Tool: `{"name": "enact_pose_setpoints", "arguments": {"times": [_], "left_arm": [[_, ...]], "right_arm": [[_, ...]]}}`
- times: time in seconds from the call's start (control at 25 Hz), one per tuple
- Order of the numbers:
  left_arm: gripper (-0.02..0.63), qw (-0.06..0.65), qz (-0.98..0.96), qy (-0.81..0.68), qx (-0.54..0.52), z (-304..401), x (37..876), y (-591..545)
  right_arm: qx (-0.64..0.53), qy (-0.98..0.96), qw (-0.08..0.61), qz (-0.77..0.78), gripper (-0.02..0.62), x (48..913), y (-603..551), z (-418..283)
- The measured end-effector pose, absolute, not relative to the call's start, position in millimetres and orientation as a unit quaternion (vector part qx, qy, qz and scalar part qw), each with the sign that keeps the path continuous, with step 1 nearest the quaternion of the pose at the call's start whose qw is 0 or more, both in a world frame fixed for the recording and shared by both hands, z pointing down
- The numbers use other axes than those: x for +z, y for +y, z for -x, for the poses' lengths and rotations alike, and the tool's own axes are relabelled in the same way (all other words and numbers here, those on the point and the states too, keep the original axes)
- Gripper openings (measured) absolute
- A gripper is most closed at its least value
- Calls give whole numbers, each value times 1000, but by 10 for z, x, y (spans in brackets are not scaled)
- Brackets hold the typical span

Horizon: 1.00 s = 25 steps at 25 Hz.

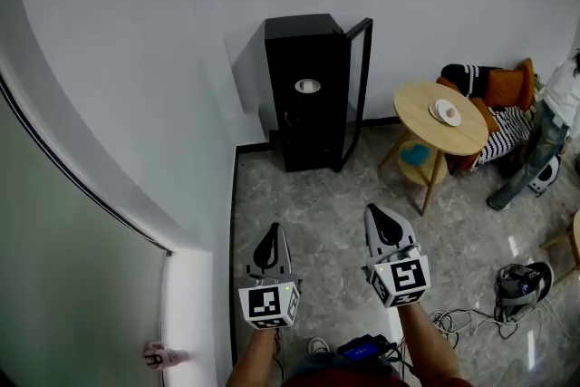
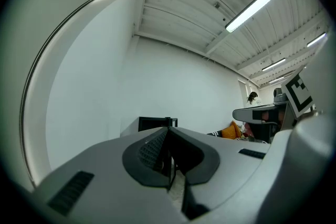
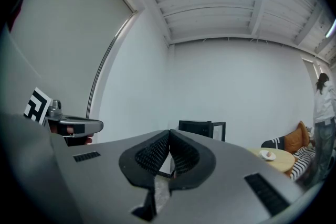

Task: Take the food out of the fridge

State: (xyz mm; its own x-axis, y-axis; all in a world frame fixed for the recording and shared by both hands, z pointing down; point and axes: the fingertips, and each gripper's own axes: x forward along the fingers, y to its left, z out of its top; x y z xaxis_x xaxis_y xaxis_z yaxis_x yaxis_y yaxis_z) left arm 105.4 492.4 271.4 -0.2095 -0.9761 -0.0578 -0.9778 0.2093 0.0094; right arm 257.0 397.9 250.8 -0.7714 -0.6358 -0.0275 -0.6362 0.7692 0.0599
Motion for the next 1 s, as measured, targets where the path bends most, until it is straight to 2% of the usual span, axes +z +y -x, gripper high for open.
{"name": "enact_pose_setpoints", "arguments": {"times": [1.0], "left_arm": [[13, 16, 612, 790, 19, -857, 2708, 3252]], "right_arm": [[25, 947, 0, 320, 21, 2621, 2211, -2345]]}}
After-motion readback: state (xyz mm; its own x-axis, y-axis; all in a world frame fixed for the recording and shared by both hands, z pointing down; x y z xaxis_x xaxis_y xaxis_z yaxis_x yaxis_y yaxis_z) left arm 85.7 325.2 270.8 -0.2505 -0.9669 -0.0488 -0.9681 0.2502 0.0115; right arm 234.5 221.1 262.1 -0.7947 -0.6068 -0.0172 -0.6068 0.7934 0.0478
